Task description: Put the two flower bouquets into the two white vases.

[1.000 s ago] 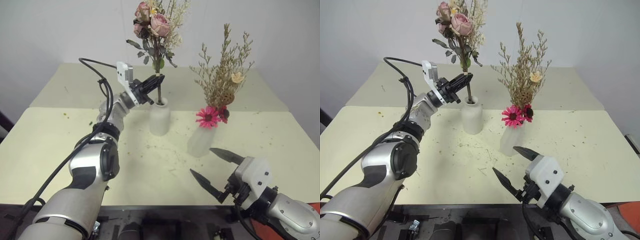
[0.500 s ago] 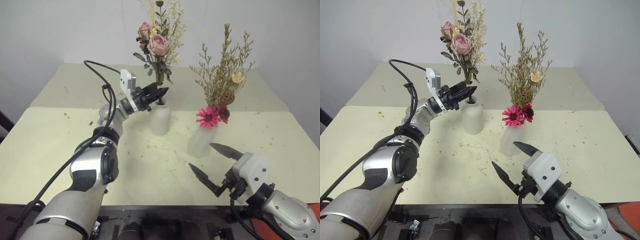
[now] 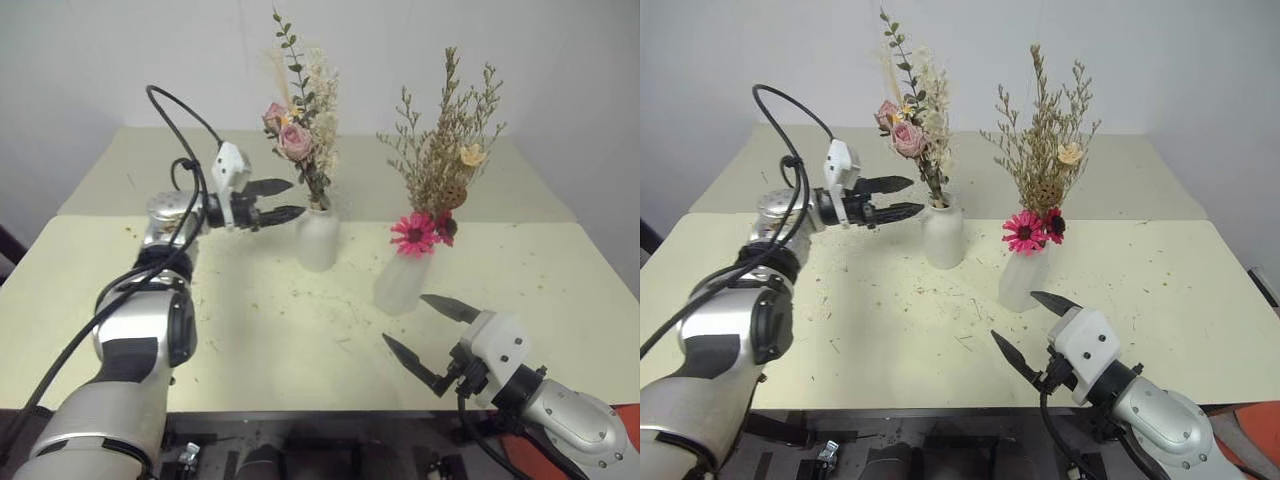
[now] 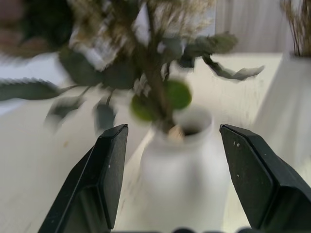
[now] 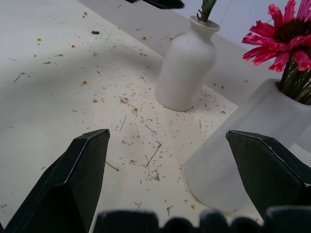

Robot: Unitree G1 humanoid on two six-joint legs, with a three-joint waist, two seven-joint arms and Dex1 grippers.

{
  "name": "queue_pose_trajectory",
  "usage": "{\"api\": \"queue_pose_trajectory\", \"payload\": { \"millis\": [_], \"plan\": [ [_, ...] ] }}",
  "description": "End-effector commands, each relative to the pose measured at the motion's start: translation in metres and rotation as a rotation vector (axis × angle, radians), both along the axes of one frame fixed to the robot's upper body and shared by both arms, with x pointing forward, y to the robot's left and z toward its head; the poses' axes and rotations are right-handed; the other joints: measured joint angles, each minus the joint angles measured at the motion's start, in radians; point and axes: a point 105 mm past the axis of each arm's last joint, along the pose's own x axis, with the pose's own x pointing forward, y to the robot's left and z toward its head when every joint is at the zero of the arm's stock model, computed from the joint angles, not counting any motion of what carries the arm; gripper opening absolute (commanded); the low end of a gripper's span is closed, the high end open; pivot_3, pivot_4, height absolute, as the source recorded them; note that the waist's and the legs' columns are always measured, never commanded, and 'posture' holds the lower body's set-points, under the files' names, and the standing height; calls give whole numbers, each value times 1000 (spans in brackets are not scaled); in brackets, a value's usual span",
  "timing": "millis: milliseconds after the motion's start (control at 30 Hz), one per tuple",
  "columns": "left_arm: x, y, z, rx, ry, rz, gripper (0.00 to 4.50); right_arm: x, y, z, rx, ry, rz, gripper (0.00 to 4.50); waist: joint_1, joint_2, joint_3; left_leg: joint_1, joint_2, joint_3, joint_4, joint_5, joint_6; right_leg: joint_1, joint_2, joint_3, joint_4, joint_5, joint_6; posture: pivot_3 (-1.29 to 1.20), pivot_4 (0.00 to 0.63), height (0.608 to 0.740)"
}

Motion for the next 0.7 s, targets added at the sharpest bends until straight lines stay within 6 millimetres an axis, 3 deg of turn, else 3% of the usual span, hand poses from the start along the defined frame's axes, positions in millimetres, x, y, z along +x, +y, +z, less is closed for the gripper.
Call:
{"api": "queue_pose_trajectory", "payload": {
  "millis": [33, 233, 333, 467, 567, 700],
  "plan": [
    [-1, 21, 9, 117, -35, 46, 3271, 1, 0, 9, -8, -65, 8, 4500, 2, 0, 0, 0, 0, 0, 0, 0, 0, 0, 0, 0, 0, 0, 0, 0, 150, 740],
    [-21, 66, 15, 110, -48, 36, 3271, 0, -6, 10, -8, -60, 6, 4500, -3, 0, 0, 0, 1, 0, 0, 0, 0, -1, 0, 0, 1, 0, 0, 0, 150, 740],
    [-46, 99, 12, 74, -58, 9, 3271, -3, -23, 14, 37, -44, -24, 4500, -6, 1, 0, 1, 2, 1, 0, 0, 0, -1, 0, 0, 1, 0, 0, 0, 150, 740],
    [-81, 125, 5, 25, -56, 15, 3271, -8, -57, 19, 16, -25, -33, 4500, -5, 1, -1, 1, 4, 2, 0, 0, 0, 0, 1, 0, 2, 0, -1, 0, 150, 740],
    [-110, 133, 13, -25, -80, 30, 3271, -11, -89, 28, -32, -36, -24, 4500, -1, 1, -1, 2, 4, 3, 1, 0, 0, 0, 0, 0, 2, 0, -1, 0, 150, 740],
    [-140, 128, 28, -45, -113, 78, 3271, -5, -129, 39, -116, -13, -21, 4500, 8, 0, -2, 4, 4, 3, 1, 0, 0, 3, 0, -1, 2, 0, -1, 0, 150, 740]
  ]
}}
